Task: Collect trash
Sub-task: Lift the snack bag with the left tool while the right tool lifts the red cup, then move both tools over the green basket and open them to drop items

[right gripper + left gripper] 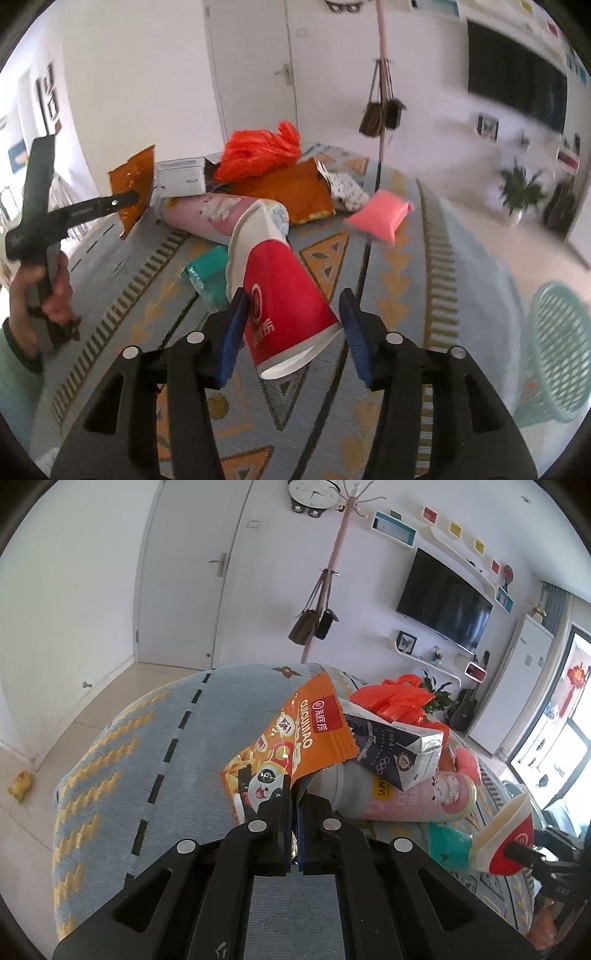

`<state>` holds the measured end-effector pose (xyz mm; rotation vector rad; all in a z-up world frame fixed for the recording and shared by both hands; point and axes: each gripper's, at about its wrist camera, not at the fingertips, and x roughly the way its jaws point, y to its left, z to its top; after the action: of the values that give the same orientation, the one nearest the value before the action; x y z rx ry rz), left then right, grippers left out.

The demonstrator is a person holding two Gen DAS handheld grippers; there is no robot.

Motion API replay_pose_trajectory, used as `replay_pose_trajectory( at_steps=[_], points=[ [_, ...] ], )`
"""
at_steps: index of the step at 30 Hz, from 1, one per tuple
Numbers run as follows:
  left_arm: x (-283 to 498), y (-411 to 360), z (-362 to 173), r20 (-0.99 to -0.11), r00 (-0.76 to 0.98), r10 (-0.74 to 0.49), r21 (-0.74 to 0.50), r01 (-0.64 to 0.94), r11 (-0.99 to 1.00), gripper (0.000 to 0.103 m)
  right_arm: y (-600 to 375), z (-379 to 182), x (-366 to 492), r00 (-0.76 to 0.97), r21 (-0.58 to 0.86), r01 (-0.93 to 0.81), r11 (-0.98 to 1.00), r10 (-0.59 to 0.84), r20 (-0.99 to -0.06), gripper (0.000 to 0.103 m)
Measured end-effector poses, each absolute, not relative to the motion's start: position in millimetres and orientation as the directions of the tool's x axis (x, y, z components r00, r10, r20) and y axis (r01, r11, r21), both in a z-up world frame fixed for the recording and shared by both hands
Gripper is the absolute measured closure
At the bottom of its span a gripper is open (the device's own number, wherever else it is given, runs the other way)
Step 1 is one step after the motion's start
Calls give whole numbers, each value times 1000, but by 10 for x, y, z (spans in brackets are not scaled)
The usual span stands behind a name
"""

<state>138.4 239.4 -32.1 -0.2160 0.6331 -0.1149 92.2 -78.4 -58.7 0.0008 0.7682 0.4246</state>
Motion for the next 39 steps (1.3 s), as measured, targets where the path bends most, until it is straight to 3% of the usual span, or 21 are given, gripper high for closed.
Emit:
replay_pose_trajectory(
  at_steps=[5,9,20,25,32,39],
  points=[
    [1373,2381,-306,-573,803,-165,-224,41,974,103,-818,-634,990,599,205,-378,903,408,-690,50],
    [1245,2345,-202,-545,812,-210,-281,59,958,103,-825,-555,889,629,170,-378,910,387,-674,59],
    [945,1269,573,-426,847,-319,-207,252,945,103,-1381,-2,607,798,125,-250,960,277,-535,59],
    [1021,589,703,-407,790,-458,-224,400,889,103,-1988,246,504,869,138,-127,982,177,-461,59],
    [1393,-610,610,-448,673,-589,-194,570,799,103,-3048,324,423,908,185,101,978,-14,-418,59],
    [1842,-1876,45,-558,460,-691,-274,684,676,103,-4002,-134,498,825,204,378,903,-228,-517,59]
  ],
)
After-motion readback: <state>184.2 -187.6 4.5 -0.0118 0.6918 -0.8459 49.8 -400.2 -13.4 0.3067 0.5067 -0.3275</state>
